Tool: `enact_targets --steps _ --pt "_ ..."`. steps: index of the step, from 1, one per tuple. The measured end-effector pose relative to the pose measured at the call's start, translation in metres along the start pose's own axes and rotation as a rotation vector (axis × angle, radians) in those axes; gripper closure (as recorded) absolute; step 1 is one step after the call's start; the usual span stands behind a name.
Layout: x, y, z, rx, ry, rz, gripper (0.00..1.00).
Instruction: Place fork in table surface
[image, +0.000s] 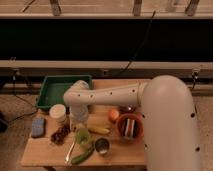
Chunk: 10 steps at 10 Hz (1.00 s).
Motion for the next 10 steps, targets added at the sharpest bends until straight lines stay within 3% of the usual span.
enact_targets --steps 10 --pt "-0.003 -0.016 0.019 -0.015 -0.016 -0.028 0.44"
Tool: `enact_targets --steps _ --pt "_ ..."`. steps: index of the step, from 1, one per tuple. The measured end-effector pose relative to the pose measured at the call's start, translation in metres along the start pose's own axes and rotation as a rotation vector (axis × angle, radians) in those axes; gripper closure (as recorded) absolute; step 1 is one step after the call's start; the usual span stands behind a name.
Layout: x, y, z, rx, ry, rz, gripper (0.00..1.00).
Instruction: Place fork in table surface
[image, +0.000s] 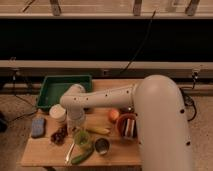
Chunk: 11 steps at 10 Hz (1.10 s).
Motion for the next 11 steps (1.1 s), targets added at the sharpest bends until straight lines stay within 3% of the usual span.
enact_targets --steps 6,8,11 --pt "0.022 0.002 0.007 -0.016 0.02 0.001 0.45" --pt "0.026 0.007 0.008 -0.023 0.024 0.003 0.61" --pt "0.028 0.009 0.008 -0.023 0.032 -0.001 0.93"
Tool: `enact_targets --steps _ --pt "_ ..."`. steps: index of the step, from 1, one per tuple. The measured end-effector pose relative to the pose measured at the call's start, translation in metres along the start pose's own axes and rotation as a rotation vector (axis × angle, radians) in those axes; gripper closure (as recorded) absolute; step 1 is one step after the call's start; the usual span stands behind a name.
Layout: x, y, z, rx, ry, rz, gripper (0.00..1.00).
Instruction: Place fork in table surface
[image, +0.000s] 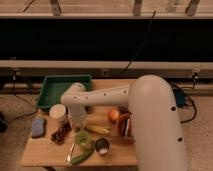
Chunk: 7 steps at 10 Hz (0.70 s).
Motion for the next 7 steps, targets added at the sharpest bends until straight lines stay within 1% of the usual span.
enact_targets --steps 1,2,5,7 --pt "0.001 0.002 -0.001 0.001 0.002 0.0 0.98" --pt "0.001 0.003 -0.002 0.002 0.004 0.0 0.98" --pt "0.007 0.004 -0.017 0.022 0.02 -0.001 0.98" --pt "0.013 0.003 -0.033 0.043 0.034 -0.001 0.98"
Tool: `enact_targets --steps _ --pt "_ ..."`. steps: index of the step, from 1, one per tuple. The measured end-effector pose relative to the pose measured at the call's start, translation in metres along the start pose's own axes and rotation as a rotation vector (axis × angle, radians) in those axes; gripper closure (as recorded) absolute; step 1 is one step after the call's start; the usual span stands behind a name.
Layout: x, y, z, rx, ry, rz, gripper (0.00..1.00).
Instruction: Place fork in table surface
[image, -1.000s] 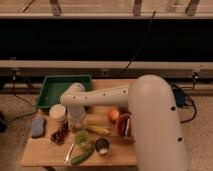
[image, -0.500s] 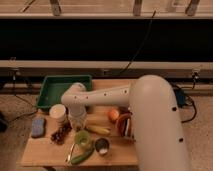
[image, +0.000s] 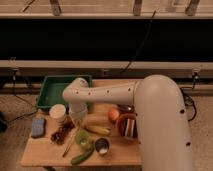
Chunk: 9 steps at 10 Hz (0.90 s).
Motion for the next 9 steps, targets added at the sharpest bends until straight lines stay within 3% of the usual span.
enact_targets --steps 3,9 --pt "0.014 -0.002 -0.034 0.03 0.032 0.0 0.98" --pt "0.036 0.005 -0.141 0.088 0.075 -0.03 0.98"
